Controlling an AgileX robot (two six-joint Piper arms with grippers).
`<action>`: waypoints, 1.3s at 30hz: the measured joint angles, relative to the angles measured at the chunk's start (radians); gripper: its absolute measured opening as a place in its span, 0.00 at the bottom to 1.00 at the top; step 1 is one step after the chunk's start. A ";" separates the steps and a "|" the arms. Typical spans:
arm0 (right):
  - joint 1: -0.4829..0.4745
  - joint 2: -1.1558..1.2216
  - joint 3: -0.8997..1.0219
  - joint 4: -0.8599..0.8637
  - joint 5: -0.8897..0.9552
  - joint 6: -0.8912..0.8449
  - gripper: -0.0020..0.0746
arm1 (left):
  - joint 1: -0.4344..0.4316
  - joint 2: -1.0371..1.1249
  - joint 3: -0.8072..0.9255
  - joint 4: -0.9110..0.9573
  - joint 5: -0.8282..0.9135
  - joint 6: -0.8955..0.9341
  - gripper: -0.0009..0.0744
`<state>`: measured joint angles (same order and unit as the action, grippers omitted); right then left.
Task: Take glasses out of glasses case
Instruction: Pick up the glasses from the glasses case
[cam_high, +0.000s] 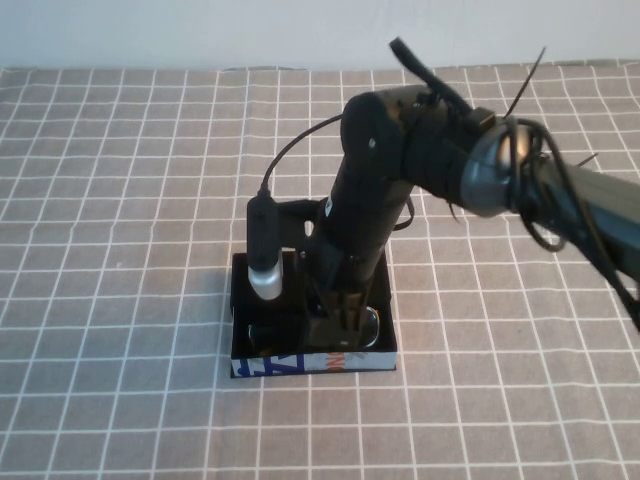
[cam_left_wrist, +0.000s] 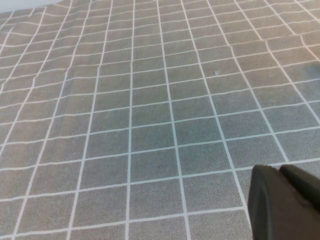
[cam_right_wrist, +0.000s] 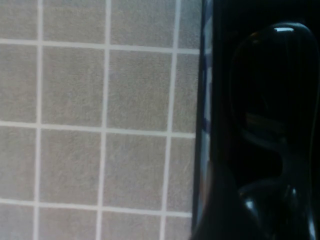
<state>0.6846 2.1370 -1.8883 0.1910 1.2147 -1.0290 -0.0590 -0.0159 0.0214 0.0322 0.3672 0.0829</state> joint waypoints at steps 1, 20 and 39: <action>0.000 0.008 -0.005 -0.002 -0.001 -0.006 0.47 | 0.000 0.000 0.000 0.000 0.000 0.000 0.01; 0.000 0.054 -0.016 -0.024 -0.068 -0.023 0.44 | 0.000 0.000 0.000 0.000 0.000 0.000 0.01; 0.000 0.072 -0.016 -0.032 -0.080 -0.050 0.43 | 0.000 0.000 0.000 0.000 0.000 0.000 0.01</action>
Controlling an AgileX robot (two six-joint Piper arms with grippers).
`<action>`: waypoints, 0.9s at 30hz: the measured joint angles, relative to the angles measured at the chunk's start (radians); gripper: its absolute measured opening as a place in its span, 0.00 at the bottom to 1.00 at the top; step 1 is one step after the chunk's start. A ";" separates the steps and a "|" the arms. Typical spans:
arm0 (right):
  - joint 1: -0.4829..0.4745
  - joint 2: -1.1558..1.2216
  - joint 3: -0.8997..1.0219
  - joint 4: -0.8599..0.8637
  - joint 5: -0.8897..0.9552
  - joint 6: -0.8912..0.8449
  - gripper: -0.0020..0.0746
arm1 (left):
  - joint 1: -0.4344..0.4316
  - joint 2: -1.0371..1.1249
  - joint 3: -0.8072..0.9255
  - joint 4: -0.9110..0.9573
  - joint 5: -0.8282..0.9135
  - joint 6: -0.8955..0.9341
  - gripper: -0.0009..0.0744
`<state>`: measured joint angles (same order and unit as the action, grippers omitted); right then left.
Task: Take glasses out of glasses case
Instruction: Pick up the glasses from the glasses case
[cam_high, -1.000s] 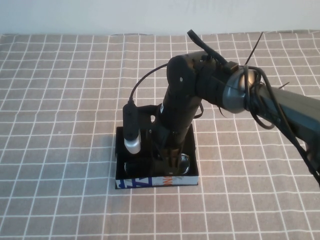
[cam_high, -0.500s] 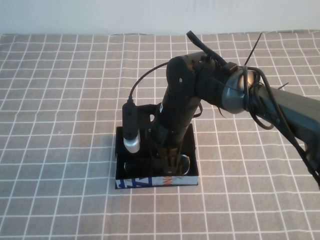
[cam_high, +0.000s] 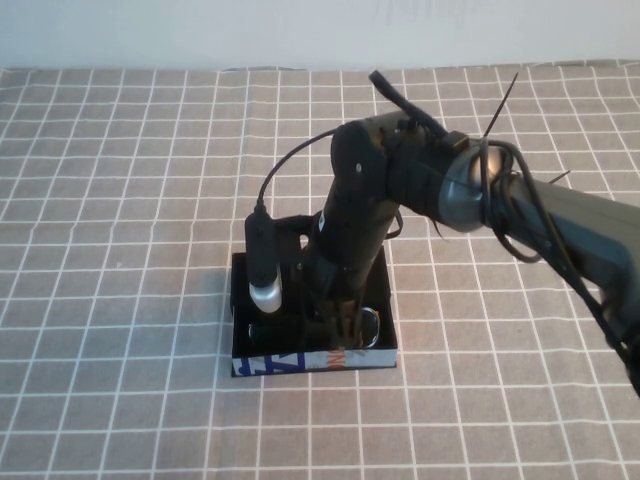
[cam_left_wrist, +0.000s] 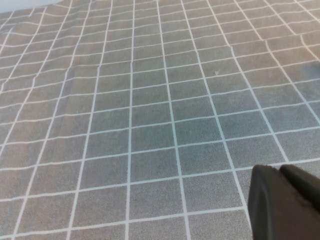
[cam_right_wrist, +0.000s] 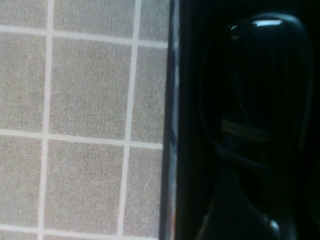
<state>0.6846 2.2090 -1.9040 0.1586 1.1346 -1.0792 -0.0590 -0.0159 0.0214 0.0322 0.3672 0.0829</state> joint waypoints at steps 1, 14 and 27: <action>0.000 0.008 0.000 -0.002 0.000 0.000 0.43 | 0.000 0.000 0.000 0.000 0.000 0.000 0.01; 0.000 0.022 -0.002 -0.011 0.044 0.000 0.24 | 0.000 0.000 0.000 0.000 0.000 0.000 0.01; 0.000 -0.065 -0.172 -0.039 0.089 0.227 0.11 | 0.000 0.000 0.000 0.000 0.000 0.000 0.01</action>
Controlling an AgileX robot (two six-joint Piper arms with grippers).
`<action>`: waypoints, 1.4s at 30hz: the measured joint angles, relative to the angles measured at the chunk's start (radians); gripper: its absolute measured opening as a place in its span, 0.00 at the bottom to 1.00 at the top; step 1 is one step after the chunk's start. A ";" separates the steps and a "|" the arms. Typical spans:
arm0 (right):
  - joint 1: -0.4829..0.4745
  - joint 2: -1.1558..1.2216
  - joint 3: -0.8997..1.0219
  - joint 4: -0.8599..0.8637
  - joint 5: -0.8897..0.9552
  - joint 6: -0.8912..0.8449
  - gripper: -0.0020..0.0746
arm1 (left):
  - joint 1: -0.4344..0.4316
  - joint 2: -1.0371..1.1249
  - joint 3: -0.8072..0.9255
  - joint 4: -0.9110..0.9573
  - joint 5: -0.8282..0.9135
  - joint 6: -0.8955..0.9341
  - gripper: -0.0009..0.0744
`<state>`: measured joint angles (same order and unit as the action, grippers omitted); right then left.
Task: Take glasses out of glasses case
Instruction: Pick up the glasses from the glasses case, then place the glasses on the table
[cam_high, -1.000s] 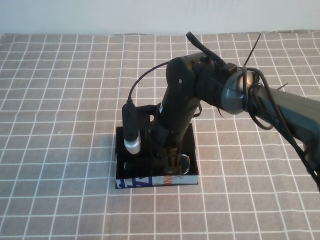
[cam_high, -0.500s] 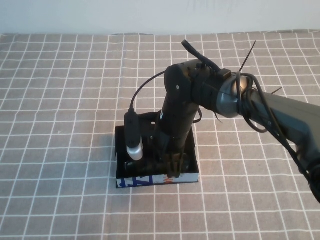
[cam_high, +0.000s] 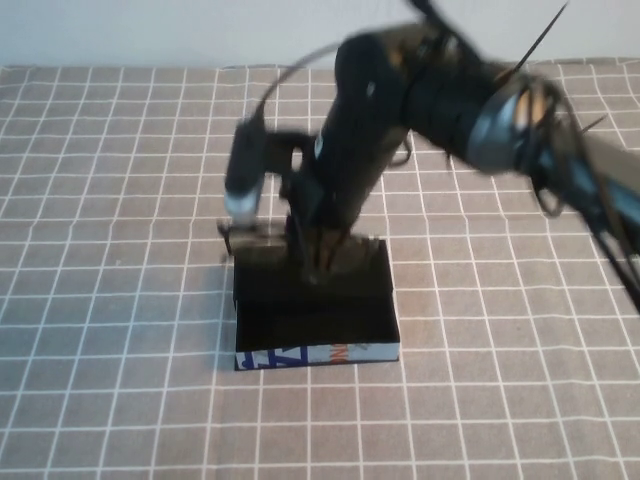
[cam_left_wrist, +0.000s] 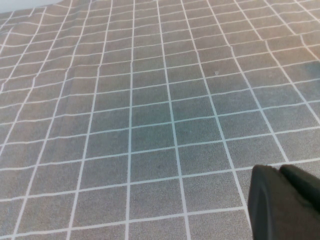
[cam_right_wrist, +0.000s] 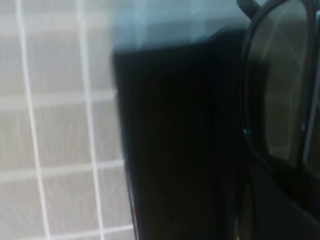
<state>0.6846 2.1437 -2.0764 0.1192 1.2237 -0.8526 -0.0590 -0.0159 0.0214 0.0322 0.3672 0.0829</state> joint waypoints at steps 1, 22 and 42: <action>0.000 -0.019 -0.011 -0.005 0.001 0.045 0.11 | 0.000 0.000 0.000 0.000 0.000 0.000 0.01; -0.381 -0.393 0.640 0.242 -0.168 0.708 0.11 | 0.000 0.000 0.000 0.000 0.000 0.000 0.01; -0.397 -0.330 0.958 0.400 -0.496 0.765 0.12 | 0.000 0.000 0.000 0.000 0.000 0.000 0.01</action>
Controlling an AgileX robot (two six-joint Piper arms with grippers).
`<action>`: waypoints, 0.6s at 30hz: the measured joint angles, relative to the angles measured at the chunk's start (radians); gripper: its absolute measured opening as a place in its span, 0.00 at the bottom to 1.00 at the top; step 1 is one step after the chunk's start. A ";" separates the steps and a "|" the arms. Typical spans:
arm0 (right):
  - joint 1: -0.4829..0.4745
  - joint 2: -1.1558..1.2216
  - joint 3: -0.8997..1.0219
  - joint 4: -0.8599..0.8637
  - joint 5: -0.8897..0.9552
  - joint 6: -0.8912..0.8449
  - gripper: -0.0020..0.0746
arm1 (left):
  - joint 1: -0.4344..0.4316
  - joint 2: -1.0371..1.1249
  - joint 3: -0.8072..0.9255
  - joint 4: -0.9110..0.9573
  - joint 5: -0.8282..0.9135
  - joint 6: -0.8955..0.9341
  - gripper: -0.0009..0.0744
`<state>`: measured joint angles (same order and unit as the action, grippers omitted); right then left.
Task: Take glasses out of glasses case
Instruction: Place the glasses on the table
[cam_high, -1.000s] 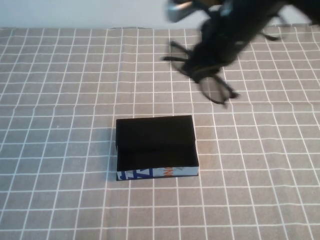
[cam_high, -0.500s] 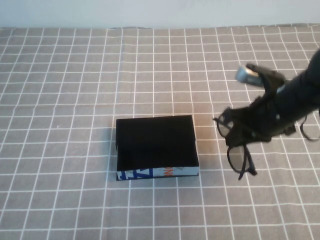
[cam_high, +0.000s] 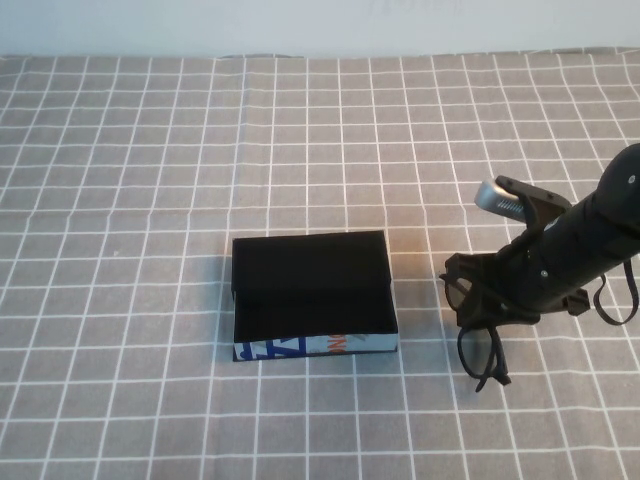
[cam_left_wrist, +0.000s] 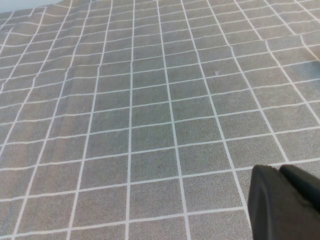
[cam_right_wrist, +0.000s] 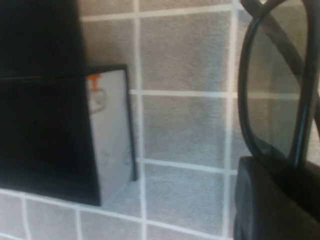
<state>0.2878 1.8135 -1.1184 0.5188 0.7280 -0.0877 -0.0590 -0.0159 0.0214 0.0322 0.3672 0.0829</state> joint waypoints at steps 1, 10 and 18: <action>0.000 0.003 0.000 -0.008 0.000 0.000 0.13 | 0.000 0.000 0.000 0.000 0.000 0.000 0.01; 0.000 0.007 0.000 -0.061 0.014 0.025 0.43 | 0.000 0.000 0.000 0.000 0.000 0.000 0.01; 0.000 -0.084 0.000 -0.163 0.114 0.077 0.45 | 0.000 0.000 0.000 0.000 0.000 0.000 0.01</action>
<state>0.2878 1.7292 -1.1184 0.3559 0.8421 -0.0107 -0.0590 -0.0159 0.0214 0.0322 0.3672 0.0829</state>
